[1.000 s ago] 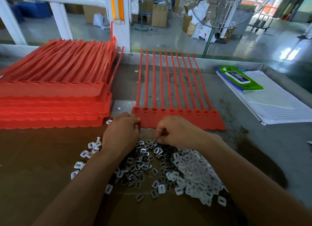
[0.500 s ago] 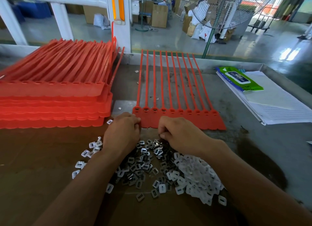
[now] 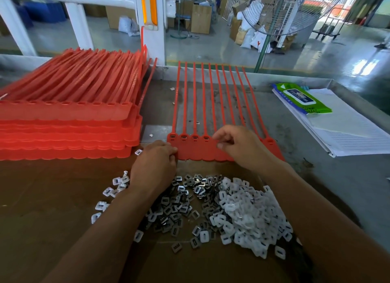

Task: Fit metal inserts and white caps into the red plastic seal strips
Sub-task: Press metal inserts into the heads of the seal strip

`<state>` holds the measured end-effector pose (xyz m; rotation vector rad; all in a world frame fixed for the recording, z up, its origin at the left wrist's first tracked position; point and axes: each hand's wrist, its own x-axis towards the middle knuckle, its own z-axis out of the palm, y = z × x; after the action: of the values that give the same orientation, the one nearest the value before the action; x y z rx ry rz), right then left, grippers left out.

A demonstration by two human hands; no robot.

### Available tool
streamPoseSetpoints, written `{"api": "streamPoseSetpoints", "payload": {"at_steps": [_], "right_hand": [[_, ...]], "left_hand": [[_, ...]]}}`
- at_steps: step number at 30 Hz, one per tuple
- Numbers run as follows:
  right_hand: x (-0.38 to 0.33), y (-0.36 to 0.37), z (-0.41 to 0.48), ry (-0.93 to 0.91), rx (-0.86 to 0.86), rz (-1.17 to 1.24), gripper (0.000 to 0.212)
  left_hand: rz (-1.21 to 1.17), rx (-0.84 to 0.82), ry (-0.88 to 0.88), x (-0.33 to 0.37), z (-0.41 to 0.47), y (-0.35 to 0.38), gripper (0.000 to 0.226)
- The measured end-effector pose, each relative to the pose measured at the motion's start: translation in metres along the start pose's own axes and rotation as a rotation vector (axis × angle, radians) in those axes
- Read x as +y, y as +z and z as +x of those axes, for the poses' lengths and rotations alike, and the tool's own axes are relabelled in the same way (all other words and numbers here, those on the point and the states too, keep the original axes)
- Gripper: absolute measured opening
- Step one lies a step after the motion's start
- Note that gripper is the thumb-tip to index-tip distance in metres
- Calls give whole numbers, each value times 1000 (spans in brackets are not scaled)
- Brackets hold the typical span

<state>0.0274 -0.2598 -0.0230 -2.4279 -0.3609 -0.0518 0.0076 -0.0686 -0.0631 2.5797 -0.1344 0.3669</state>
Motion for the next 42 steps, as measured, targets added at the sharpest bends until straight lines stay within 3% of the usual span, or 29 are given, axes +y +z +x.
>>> {"api": "streamPoseSetpoints", "payload": {"at_steps": [3,12,42], "right_hand": [[7,-2,14,45,70,-15,12],[21,4,38,168,57,-35,20],[20,13,43,253,115,-78,12]], "left_hand": [[3,-1,6,-1,0,0,27],[3,10,0,1,-1,-1,25],[7,-9,1,1,-1,-1,26]]}}
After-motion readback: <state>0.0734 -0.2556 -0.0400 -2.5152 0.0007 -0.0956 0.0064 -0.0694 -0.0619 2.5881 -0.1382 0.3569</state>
